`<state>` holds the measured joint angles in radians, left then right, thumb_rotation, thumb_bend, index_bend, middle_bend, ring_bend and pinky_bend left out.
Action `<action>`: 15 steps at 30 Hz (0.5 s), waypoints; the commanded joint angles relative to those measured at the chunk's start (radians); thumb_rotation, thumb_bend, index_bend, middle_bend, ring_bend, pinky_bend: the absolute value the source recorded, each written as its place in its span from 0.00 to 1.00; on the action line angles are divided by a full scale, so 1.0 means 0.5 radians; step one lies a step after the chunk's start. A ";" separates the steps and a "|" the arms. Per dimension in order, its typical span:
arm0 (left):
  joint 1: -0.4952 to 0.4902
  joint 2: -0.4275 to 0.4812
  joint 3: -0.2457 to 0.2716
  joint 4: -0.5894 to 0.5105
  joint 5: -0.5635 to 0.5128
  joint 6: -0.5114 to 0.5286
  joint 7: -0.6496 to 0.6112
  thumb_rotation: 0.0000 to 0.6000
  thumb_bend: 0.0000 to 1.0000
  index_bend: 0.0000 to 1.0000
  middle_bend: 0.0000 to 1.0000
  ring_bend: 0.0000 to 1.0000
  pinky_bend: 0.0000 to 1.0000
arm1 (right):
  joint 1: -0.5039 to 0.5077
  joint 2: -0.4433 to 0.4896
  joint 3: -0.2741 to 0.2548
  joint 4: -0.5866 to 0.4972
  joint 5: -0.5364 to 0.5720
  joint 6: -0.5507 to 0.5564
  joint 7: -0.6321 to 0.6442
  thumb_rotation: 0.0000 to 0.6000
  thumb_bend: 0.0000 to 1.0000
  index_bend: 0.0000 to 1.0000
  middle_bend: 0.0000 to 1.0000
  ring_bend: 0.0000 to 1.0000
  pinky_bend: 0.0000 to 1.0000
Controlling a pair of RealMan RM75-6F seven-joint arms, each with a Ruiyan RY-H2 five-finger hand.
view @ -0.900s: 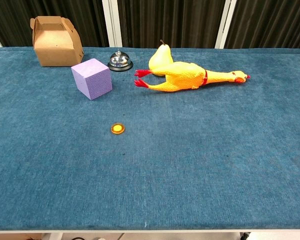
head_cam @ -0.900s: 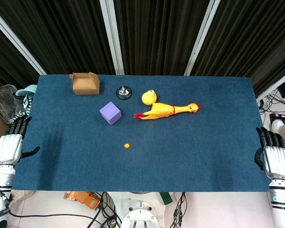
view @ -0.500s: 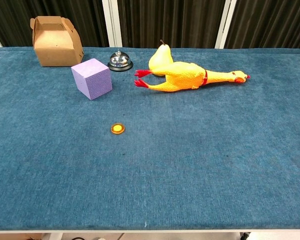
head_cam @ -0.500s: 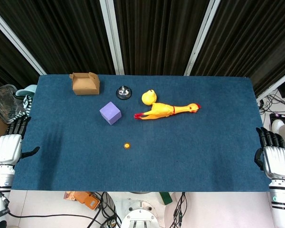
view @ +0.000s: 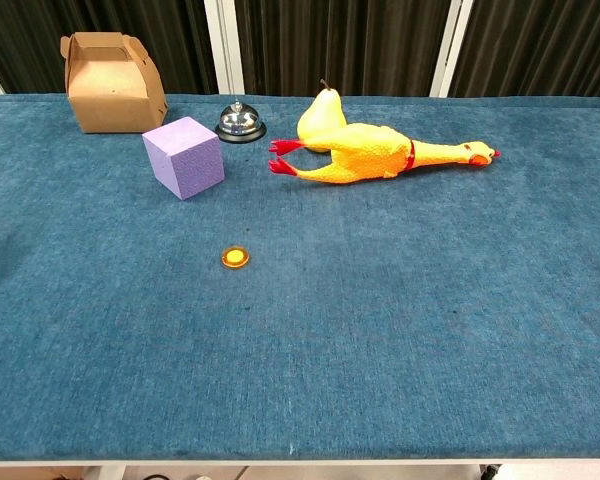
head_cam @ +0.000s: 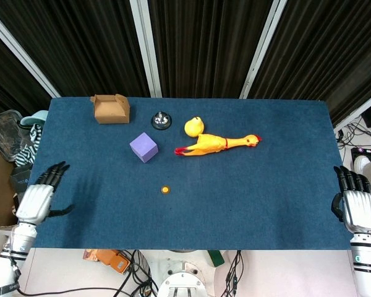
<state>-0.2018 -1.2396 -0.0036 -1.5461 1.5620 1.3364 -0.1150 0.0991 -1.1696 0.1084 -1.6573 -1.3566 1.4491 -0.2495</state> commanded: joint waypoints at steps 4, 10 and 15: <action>-0.138 -0.129 0.102 -0.177 0.191 -0.195 0.222 1.00 0.14 0.05 0.00 0.00 0.15 | -0.004 -0.002 -0.004 -0.001 -0.006 0.011 -0.010 1.00 0.92 0.15 0.15 0.17 0.16; -0.294 -0.293 -0.020 -0.186 0.126 -0.341 0.317 1.00 0.14 0.06 0.00 0.00 0.15 | 0.002 -0.001 0.000 0.005 0.003 -0.004 -0.004 1.00 0.92 0.15 0.15 0.17 0.16; -0.437 -0.400 -0.118 -0.192 0.015 -0.505 0.417 1.00 0.14 0.11 0.00 0.00 0.15 | 0.005 -0.003 0.001 0.008 0.006 -0.007 -0.005 1.00 0.92 0.15 0.15 0.17 0.16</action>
<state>-0.3982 -1.4206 -0.0447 -1.6406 1.5899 1.1074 0.0784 0.1014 -1.1712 0.1089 -1.6535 -1.3533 1.4456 -0.2521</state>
